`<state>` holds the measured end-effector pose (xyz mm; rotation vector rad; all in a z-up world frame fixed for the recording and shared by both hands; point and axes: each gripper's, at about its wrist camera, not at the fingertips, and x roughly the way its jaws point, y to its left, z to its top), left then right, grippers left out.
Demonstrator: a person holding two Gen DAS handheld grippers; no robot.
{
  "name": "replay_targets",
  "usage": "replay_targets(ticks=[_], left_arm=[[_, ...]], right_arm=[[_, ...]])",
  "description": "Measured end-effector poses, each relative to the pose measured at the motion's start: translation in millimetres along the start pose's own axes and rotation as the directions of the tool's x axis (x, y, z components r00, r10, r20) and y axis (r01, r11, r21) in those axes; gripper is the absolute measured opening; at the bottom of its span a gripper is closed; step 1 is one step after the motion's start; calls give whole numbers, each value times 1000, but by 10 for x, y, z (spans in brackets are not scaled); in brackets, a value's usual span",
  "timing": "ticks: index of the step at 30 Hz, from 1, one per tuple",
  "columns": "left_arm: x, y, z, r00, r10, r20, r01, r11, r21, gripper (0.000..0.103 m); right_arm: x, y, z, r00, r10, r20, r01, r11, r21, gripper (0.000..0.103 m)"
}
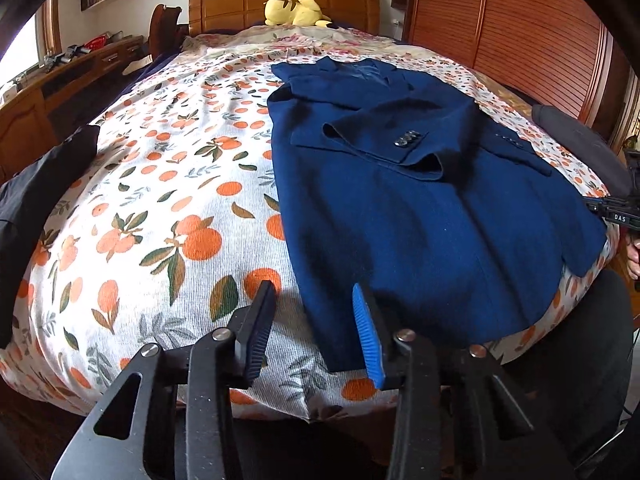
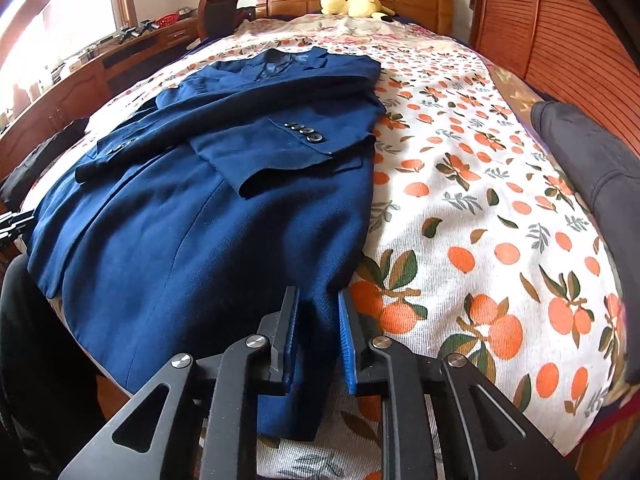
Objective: Fold large clothes
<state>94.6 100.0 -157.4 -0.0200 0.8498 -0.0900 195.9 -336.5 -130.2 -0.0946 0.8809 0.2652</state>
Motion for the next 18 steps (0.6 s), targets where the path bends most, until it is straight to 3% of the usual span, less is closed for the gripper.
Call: replay_targets(ticks=[14, 18], left_arm=[[24, -62, 6, 1000, -28, -8, 28, 1000, 3, 35], [29, -88, 37, 999, -47, -23, 47, 999, 6, 15]], right_arm=[[61, -16, -36, 1000, 15, 4, -15, 1000, 14, 22], [64, -16, -50, 1000, 22, 16, -22, 1000, 5, 22]])
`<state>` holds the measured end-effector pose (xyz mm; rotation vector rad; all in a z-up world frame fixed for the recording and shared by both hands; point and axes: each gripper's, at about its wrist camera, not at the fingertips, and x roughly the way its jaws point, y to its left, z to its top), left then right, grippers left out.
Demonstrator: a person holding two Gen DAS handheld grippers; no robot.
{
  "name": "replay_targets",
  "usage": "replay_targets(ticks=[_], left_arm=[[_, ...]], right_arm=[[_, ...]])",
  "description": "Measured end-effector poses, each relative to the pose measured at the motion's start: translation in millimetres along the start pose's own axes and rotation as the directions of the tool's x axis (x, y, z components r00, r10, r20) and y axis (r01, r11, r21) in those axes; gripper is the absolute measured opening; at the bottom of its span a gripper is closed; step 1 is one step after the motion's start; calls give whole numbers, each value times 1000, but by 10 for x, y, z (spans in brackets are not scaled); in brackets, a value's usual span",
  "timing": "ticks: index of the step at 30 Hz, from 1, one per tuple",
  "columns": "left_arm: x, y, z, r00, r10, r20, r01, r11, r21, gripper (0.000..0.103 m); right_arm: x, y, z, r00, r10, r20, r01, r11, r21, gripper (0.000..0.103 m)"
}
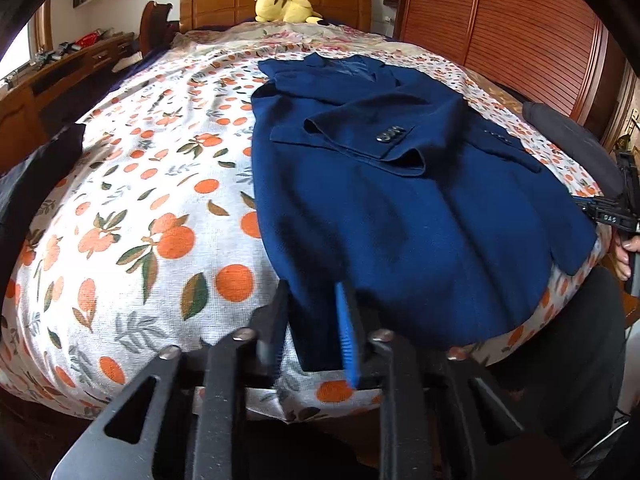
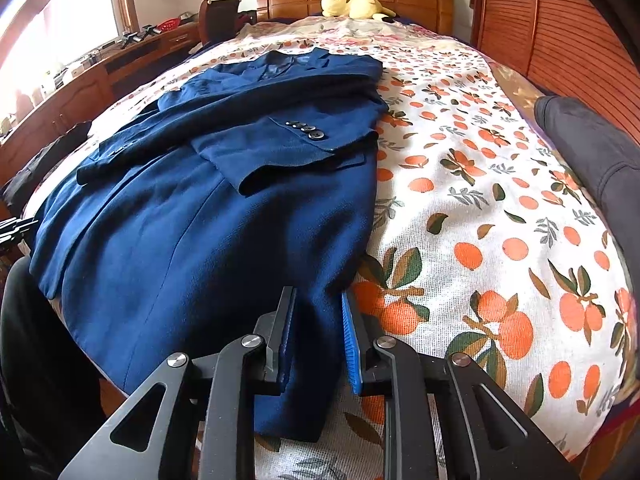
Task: Fold large clothes
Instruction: 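Grasp the hem with both grippers and fold it up toward the collar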
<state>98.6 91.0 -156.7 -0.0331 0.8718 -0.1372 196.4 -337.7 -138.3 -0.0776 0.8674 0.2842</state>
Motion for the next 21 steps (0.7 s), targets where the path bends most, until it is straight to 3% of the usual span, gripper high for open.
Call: replay_targets(ticks=[3, 7, 10, 14, 17, 21], left_arm=[[-44, -42, 50, 1000, 4, 4, -4, 1000, 12, 5], [-381, -147, 194, 991, -15, 135, 12, 1000, 21, 3], [-653, -315, 433, 979, -20, 202, 7, 998, 69, 3], [-1017, -477, 818, 952, -44, 303, 13, 994, 105, 3], [-1279, -559, 1070, 933, -70, 354, 29, 992, 121, 3], [-1673, -710, 1262, 906, -75, 416, 6, 986, 165, 3]], right_arm=[[-42, 40, -29, 999, 10, 37, -9, 999, -50, 7], [-102, 17, -24, 997, 25, 68, -23, 999, -27, 2], [-282, -31, 40, 988, 83, 130, -87, 996, 22, 2], [-601, 5, 198, 968, 110, 225, -123, 992, 43, 1], [-902, 83, 355, 950, 62, 307, -76, 997, 32, 1], [-1301, 127, 485, 917, 60, 393, -75, 997, 23, 1]])
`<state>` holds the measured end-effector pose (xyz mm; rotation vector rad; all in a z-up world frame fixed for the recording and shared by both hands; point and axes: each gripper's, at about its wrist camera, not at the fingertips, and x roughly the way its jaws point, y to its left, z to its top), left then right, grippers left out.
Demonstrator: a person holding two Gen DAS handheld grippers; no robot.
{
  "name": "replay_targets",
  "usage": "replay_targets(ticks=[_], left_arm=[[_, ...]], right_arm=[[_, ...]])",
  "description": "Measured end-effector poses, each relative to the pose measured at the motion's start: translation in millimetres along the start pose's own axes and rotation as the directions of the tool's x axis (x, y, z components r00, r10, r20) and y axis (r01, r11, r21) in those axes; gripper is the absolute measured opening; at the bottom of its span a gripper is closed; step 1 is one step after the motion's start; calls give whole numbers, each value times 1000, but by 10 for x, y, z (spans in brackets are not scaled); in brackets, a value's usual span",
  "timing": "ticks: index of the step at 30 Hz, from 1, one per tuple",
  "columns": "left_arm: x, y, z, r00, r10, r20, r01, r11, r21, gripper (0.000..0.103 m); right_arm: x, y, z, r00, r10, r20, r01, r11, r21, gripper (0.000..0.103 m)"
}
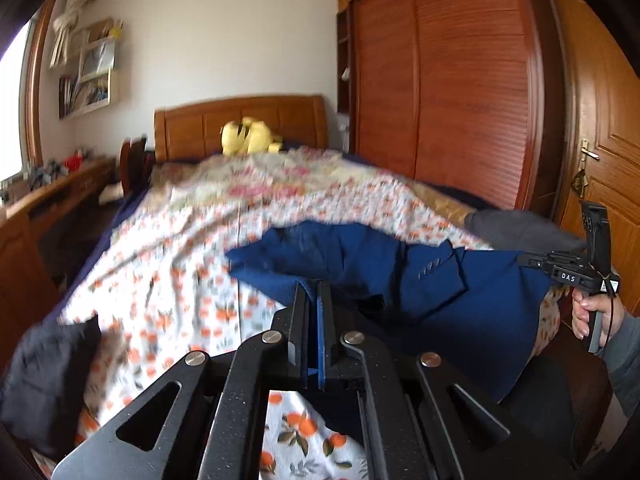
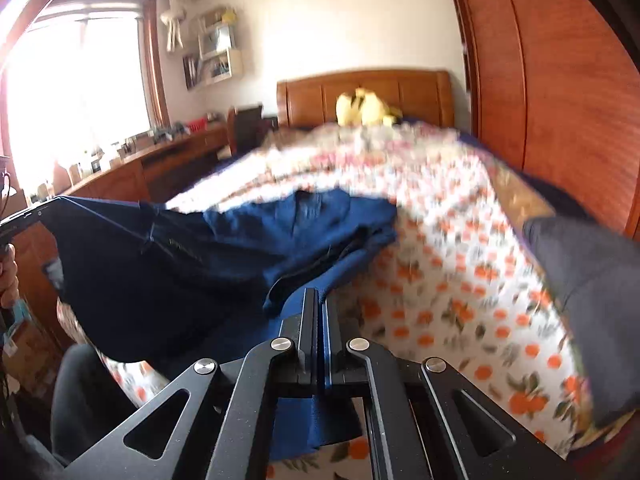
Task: Fold large clothes
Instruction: 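Grasp the hem with both grippers and fold it up toward the collar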
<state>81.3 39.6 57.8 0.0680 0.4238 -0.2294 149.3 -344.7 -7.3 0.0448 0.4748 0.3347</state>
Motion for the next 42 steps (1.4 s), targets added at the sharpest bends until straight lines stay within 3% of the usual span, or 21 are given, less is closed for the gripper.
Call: replay_targets(ticks=[10, 15, 18, 22, 27, 31, 37, 42], left_arm=[[-767, -126, 635, 988, 4, 153, -12, 999, 50, 3], [-713, -36, 802, 984, 37, 172, -46, 998, 44, 3], [-390, 109, 797, 989, 65, 130, -69, 997, 27, 3], [287, 397, 639, 993, 117, 30, -117, 993, 10, 3], [994, 642, 454, 984, 162, -77, -162, 987, 10, 3], [1304, 734, 499, 978, 187, -92, -187, 982, 16, 3], [1668, 926, 623, 967, 244, -69, -244, 970, 13, 3], [2103, 1107, 576, 972, 201, -118, -206, 978, -36, 3]], right_arm=[[-1208, 156, 441, 979, -14, 202, 38, 993, -113, 1], [-1503, 196, 476, 971, -22, 240, 61, 986, -155, 1], [-1277, 167, 470, 978, -39, 207, 75, 983, -167, 1], [-677, 219, 481, 986, -85, 142, 113, 974, -198, 1], [201, 93, 497, 991, -120, 55, 128, 976, -177, 1], [725, 84, 603, 990, -143, 5, 142, 974, -175, 1], [1438, 60, 1122, 973, -230, -7, 224, 954, -197, 1], [1906, 3, 1221, 949, -305, -80, 288, 941, -177, 1]])
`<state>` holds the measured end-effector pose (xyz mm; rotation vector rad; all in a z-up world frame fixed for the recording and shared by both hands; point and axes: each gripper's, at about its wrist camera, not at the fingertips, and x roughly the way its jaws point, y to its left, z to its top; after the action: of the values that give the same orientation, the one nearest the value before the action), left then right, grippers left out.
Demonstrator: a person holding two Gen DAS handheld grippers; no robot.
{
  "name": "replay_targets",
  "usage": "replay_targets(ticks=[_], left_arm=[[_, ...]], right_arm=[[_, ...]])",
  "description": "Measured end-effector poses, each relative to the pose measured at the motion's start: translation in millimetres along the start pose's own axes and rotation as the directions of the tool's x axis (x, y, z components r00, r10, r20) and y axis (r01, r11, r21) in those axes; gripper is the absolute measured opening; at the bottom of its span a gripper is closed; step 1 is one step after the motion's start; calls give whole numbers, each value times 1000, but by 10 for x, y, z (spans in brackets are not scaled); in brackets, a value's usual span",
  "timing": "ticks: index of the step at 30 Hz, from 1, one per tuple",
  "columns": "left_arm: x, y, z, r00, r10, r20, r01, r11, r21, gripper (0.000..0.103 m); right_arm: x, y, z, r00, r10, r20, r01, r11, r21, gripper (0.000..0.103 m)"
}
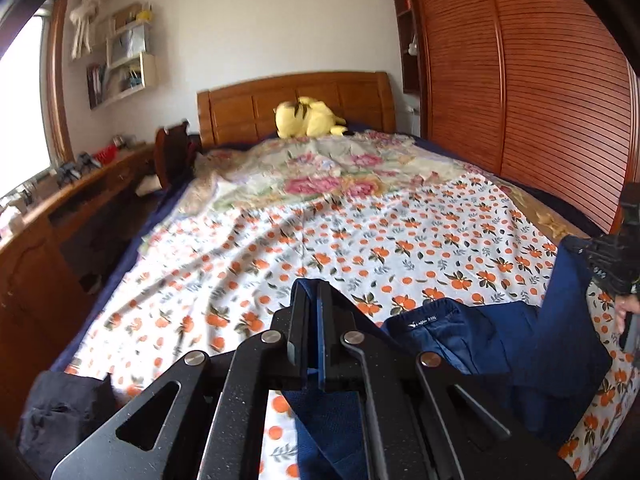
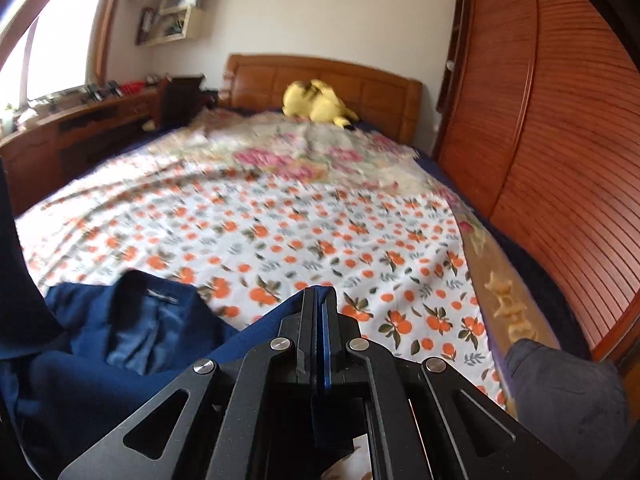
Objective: Fold large clothes
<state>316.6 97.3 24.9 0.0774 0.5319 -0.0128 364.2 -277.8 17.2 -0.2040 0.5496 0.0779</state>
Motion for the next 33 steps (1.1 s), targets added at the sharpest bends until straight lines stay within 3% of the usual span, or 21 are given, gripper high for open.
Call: replay_targets(ticks=[9, 10, 13, 15, 17, 18, 23, 33], left_arm=[[315, -53, -429, 997, -55, -49, 56, 998, 11, 5], [304, -52, -473, 997, -59, -44, 59, 998, 11, 11], [237, -30, -601, 996, -85, -19, 85, 996, -13, 45], [178, -1, -683, 994, -106, 3, 106, 994, -34, 55], [132, 34, -736, 993, -117, 20, 118, 992, -50, 76], [94, 62, -789, 991, -128, 32, 130, 990, -61, 80], [22, 168, -962, 990, -134, 42, 137, 988, -68, 81], [-59, 451, -1225, 989, -143, 30, 145, 986, -83, 81]], right_arm=[[390, 268, -241, 994, 26, -111, -29, 999, -26, 5], [387, 248, -206, 994, 16, -110, -20, 999, -40, 5], [280, 302, -137, 995, 4, -102, -11, 998, -64, 11], [220, 328, -100, 995, 8, -95, -14, 998, -64, 23], [114, 396, -68, 996, 13, -89, -20, 997, -80, 33], [55, 439, -53, 996, 21, -88, -28, 996, -87, 37], [-102, 670, -124, 992, 72, -103, -83, 990, -110, 43], [-337, 1121, -350, 958, 214, -189, -242, 961, -136, 44]])
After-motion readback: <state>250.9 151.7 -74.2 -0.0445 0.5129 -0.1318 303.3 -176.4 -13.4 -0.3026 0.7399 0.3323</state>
